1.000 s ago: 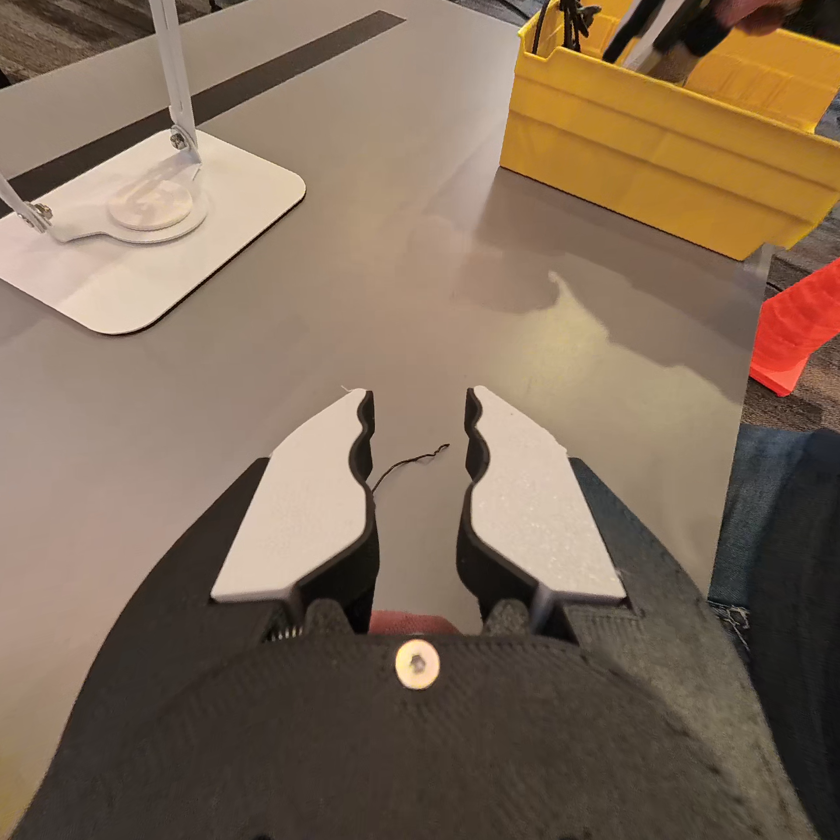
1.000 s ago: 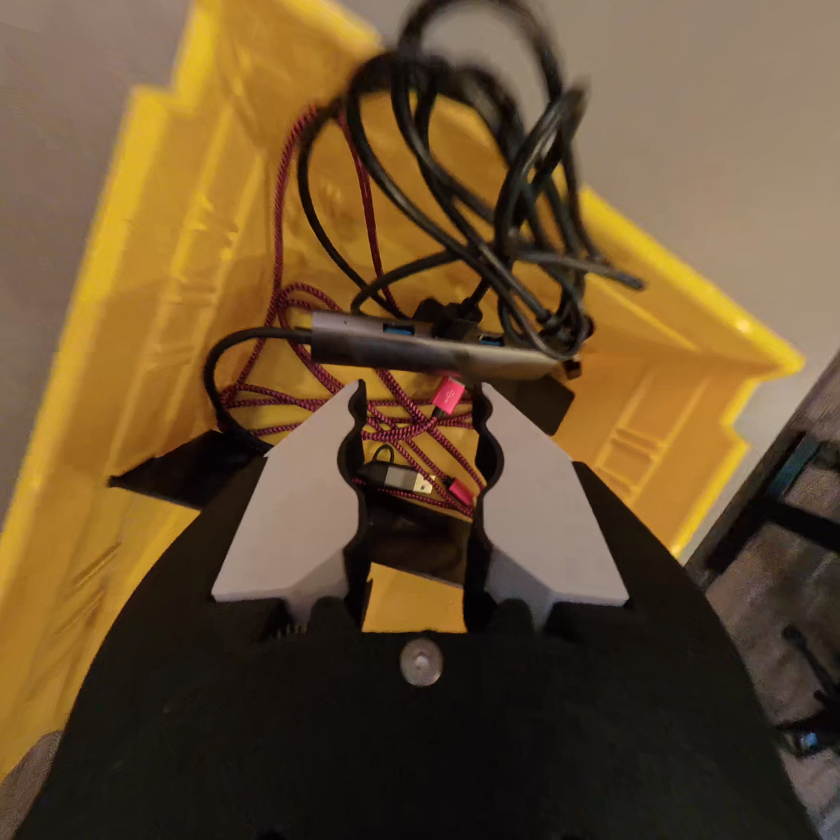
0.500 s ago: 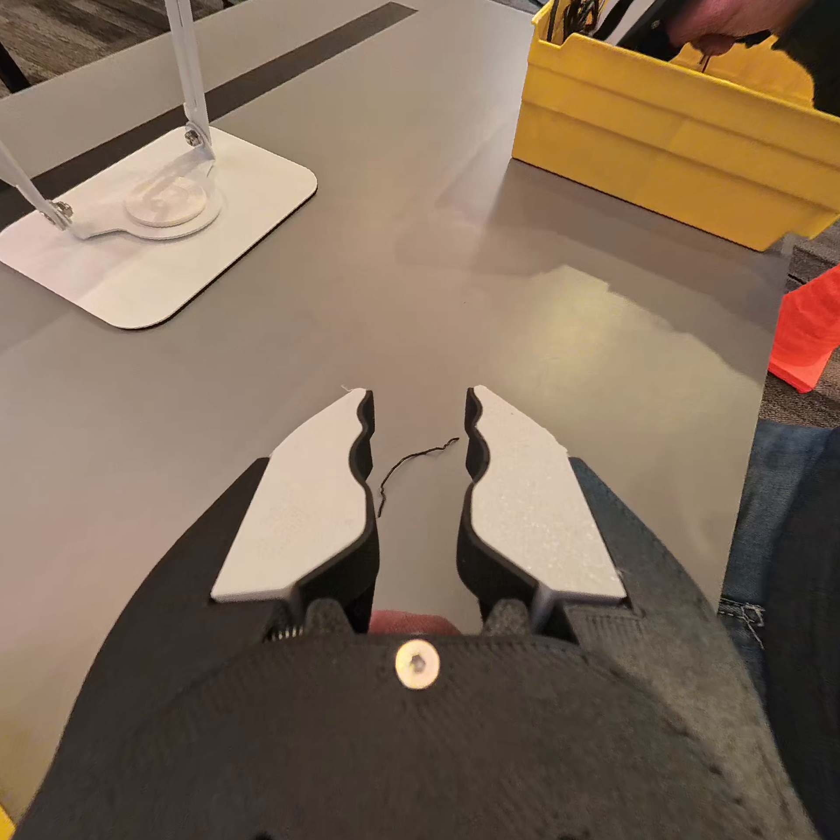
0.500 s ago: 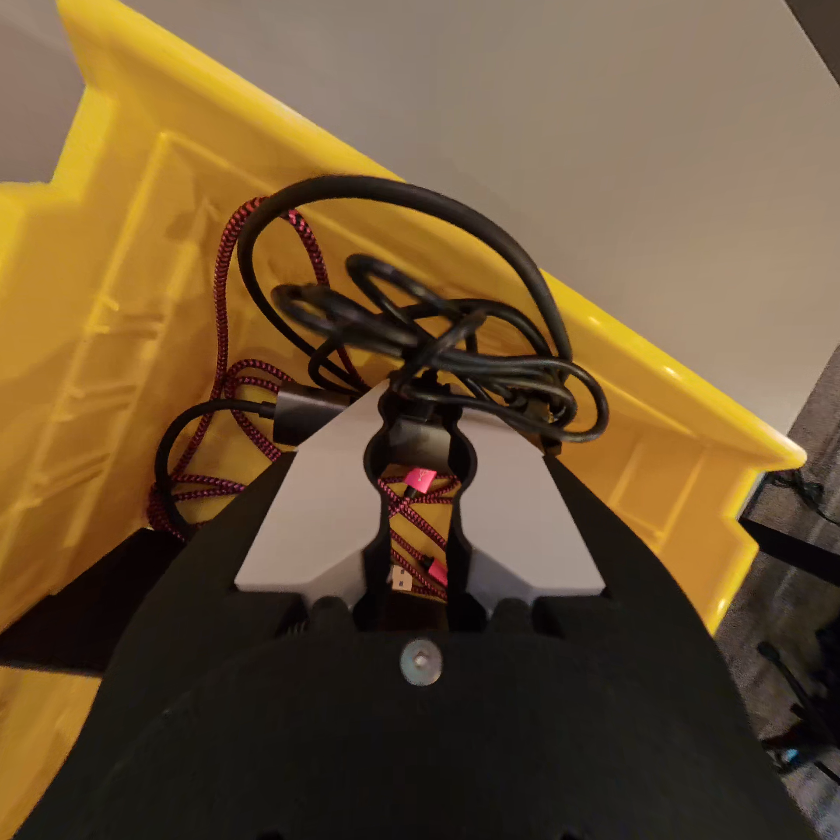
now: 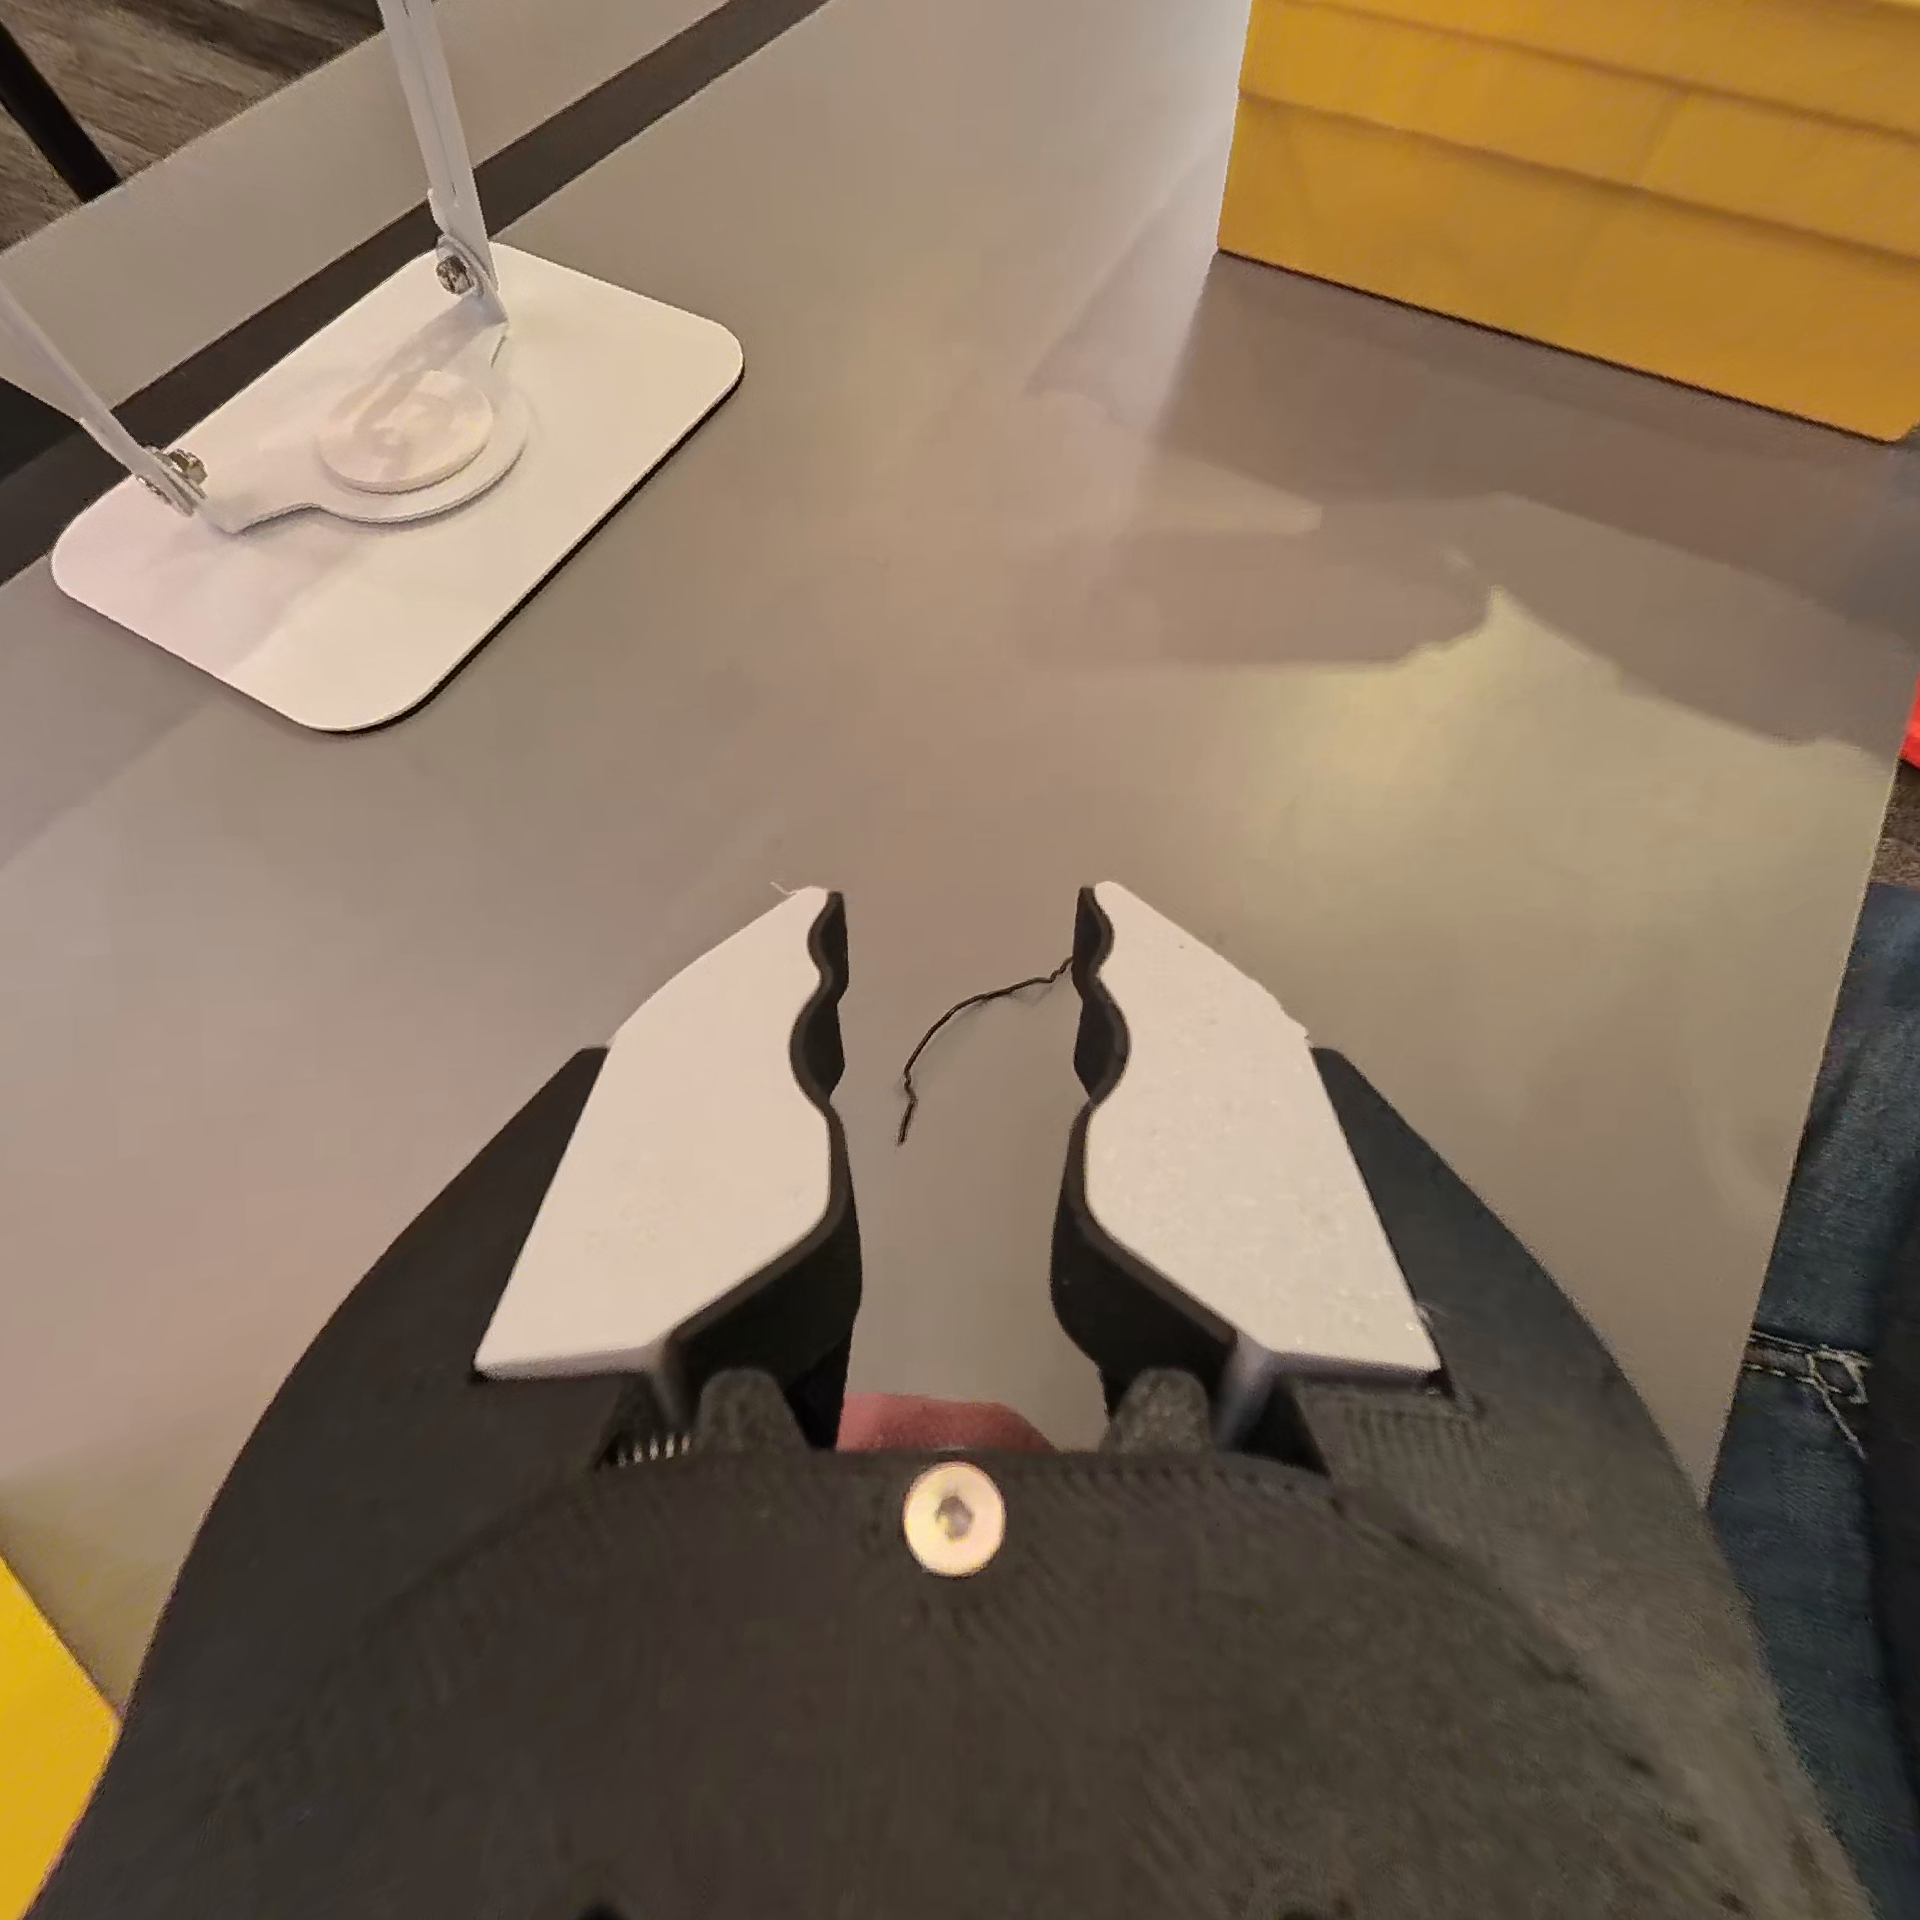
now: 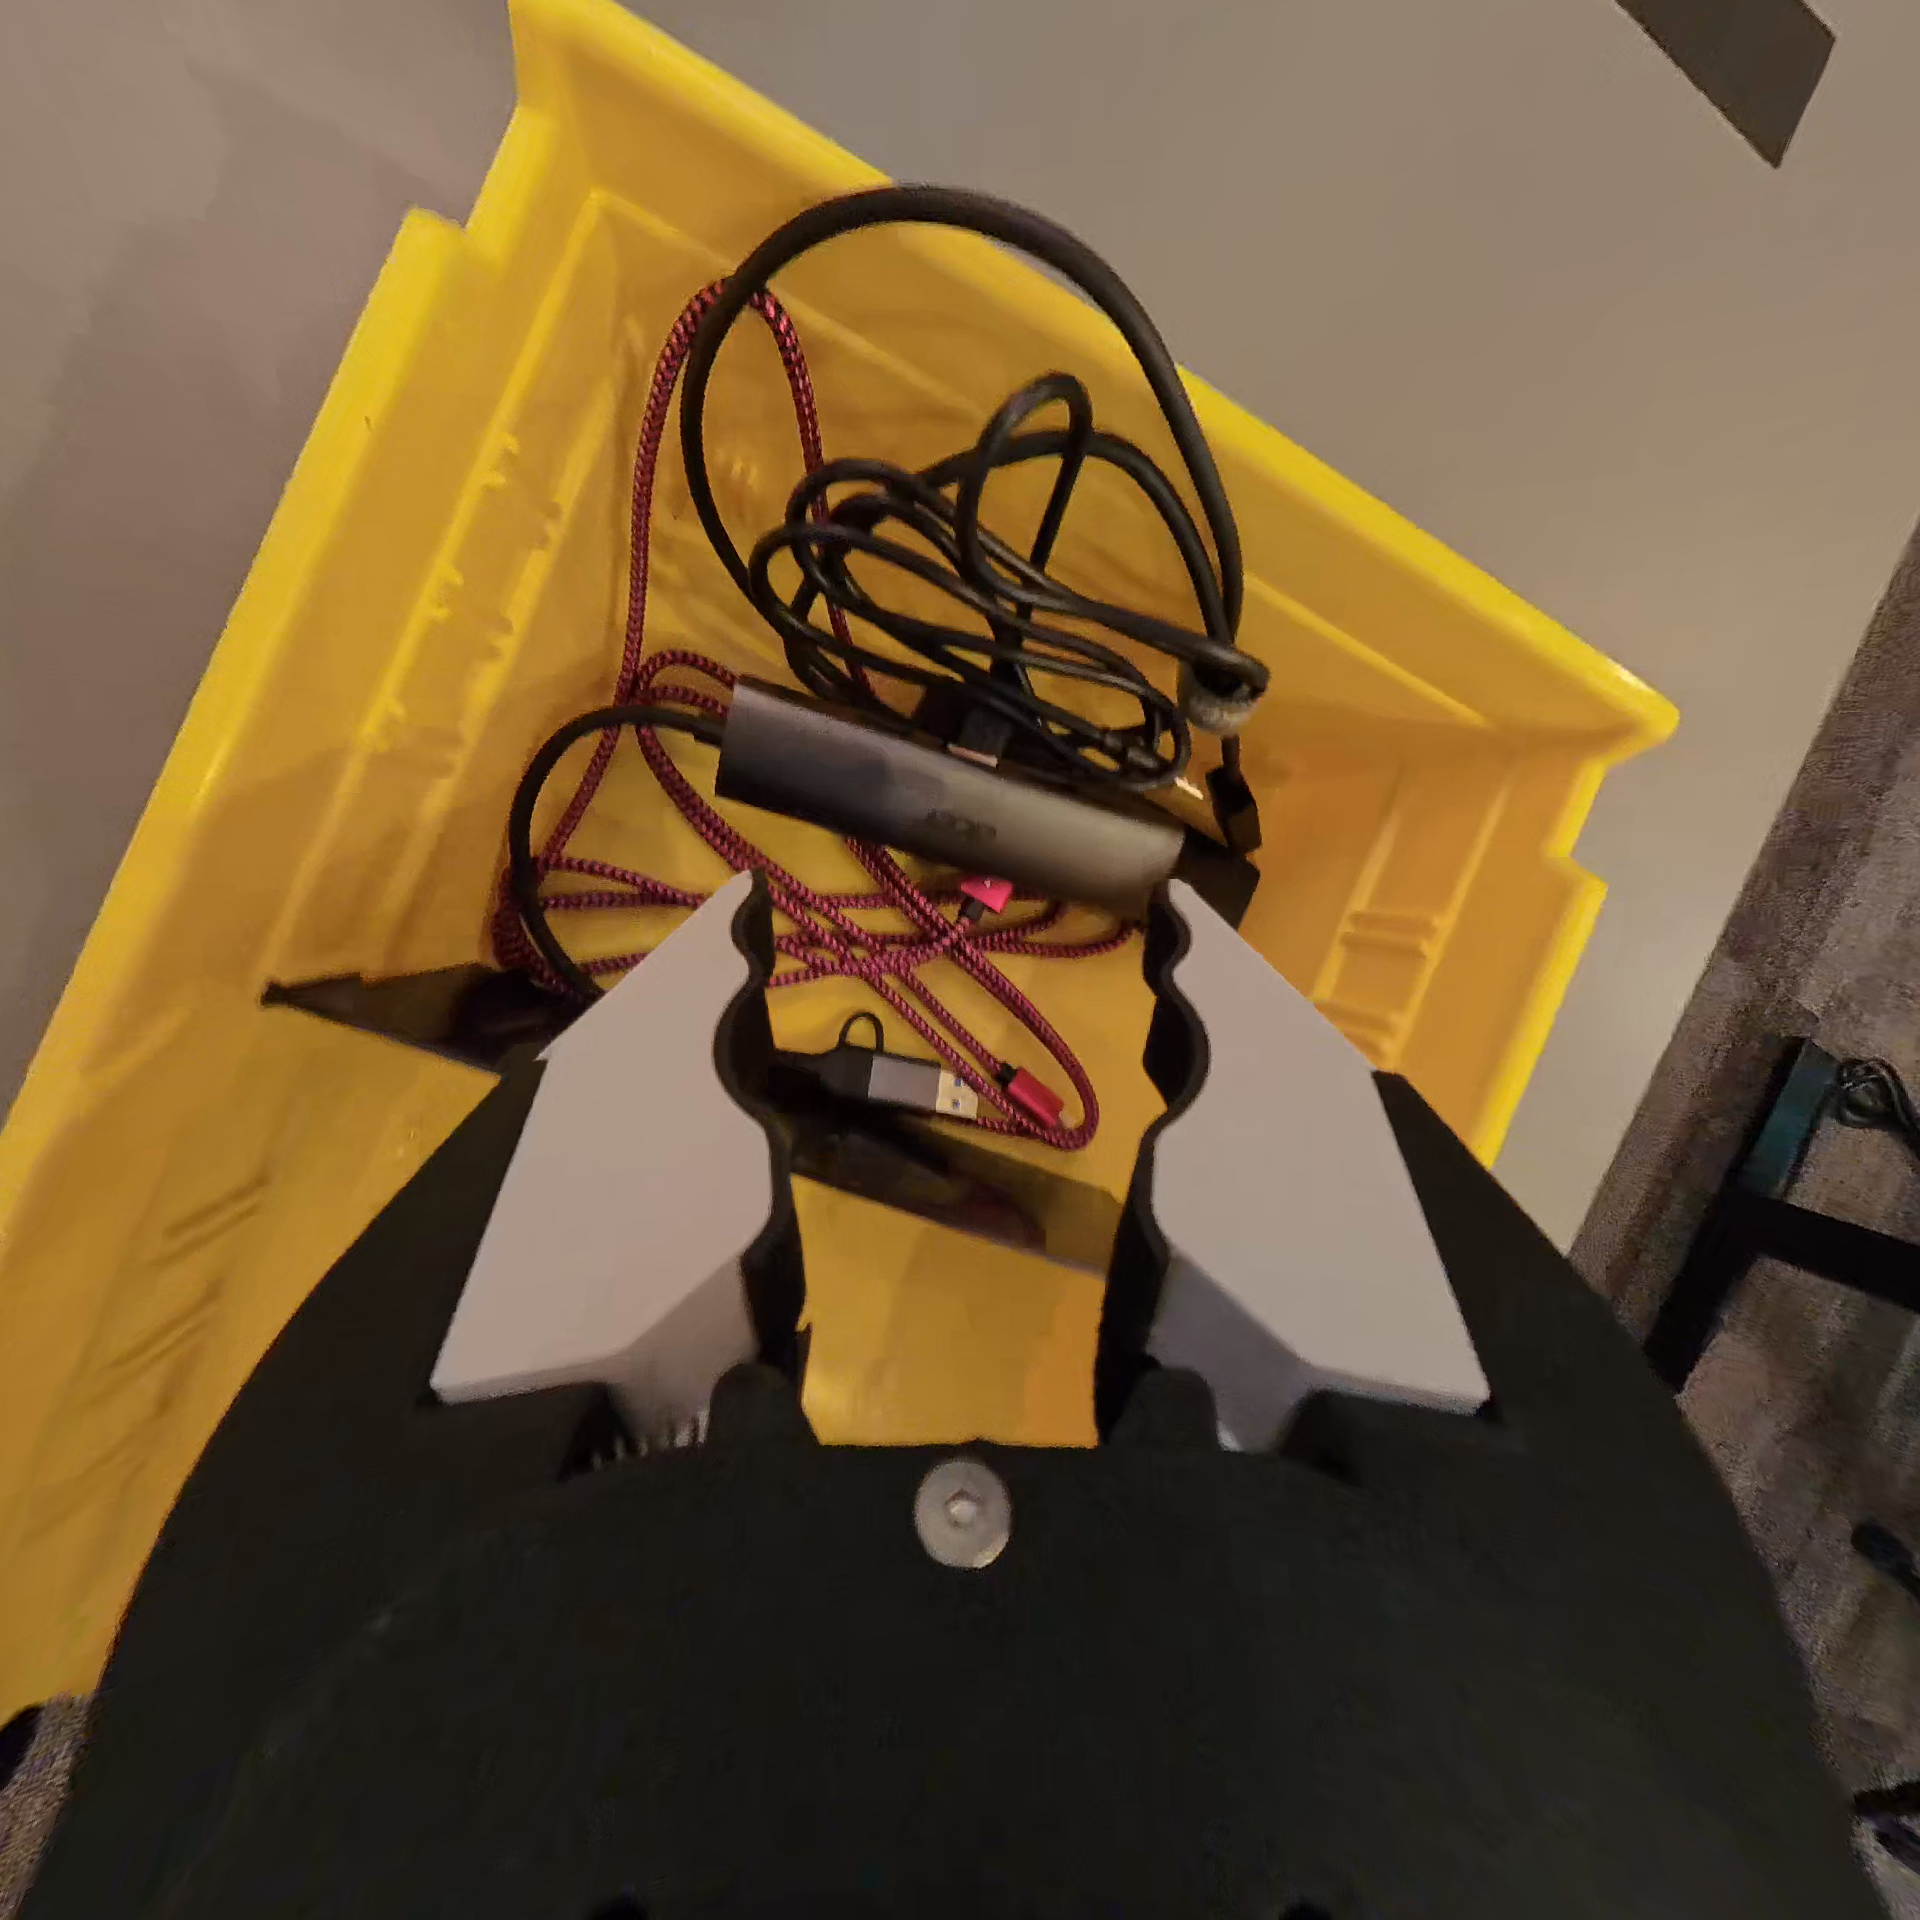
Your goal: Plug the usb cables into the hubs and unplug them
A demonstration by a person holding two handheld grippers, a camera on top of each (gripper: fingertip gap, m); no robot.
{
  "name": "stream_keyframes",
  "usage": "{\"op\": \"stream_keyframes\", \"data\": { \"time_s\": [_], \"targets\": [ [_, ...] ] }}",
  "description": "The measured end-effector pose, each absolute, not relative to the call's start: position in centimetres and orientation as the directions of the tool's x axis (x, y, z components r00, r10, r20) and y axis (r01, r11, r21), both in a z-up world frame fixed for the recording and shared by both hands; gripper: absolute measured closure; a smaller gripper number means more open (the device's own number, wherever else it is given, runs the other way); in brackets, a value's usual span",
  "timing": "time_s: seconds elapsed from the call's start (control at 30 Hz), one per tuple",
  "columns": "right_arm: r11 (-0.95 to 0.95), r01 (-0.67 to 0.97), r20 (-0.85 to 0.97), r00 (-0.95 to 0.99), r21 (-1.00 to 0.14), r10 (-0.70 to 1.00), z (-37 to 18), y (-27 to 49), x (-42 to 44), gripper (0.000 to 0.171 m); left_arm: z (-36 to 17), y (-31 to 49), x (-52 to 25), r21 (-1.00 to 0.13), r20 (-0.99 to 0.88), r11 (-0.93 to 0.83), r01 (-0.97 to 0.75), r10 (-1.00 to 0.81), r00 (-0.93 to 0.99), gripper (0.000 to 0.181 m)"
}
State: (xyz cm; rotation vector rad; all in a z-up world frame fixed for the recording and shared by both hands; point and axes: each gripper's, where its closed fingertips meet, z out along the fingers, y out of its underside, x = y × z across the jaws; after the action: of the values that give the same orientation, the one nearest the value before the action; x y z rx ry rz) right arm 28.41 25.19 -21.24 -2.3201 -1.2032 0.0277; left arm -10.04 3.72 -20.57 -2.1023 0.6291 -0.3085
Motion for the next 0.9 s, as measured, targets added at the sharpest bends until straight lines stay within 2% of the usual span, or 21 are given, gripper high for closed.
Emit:
{"op": "stream_keyframes", "data": {
  "time_s": [0.33, 0.5, 0.6, 0.73, 0.8, 0.9],
  "targets": [
    [-0.472, 0.741, 0.305, 0.643, -0.477, 0.702, -18.3, 23.4, 34.3, 0.096, -20.9, 3.4, -9.4, -0.806, -0.033, -0.478, -0.348, -0.55, 0.834, 0.137],
    [-0.549, 0.702, 0.357, 0.708, -0.453, 0.609, -18.9, 23.6, 39.3, 0.095, -20.7, 3.0, -9.6, -0.803, -0.046, -0.478, -0.356, -0.545, 0.837, 0.137],
    [-0.597, 0.658, 0.322, 0.749, -0.458, 0.579, -20.4, 23.2, 41.6, 0.1, -20.3, 2.6, -9.7, -0.806, -0.049, -0.475, -0.353, -0.54, 0.84, 0.137],
    [-0.543, 0.64, 0.352, 0.761, -0.544, 0.545, -18.9, 22.6, 41.7, 0.108, -20.1, 1.7, -10.1, -0.807, -0.048, -0.481, -0.343, -0.524, 0.85, 0.137],
    [-0.564, 0.651, 0.372, 0.757, -0.508, 0.537, -19.2, 22.2, 42.5, 0.106, -20.3, 1.1, -10.3, -0.802, -0.042, -0.493, -0.337, -0.516, 0.855, 0.137],
    [-0.606, 0.655, 0.345, 0.755, -0.452, 0.558, -21.3, 21.7, 43.6, 0.114, -20.8, 0.2, -10.4, -0.79, -0.049, -0.504, -0.35, -0.517, 0.855, 0.137]
  ]
}}
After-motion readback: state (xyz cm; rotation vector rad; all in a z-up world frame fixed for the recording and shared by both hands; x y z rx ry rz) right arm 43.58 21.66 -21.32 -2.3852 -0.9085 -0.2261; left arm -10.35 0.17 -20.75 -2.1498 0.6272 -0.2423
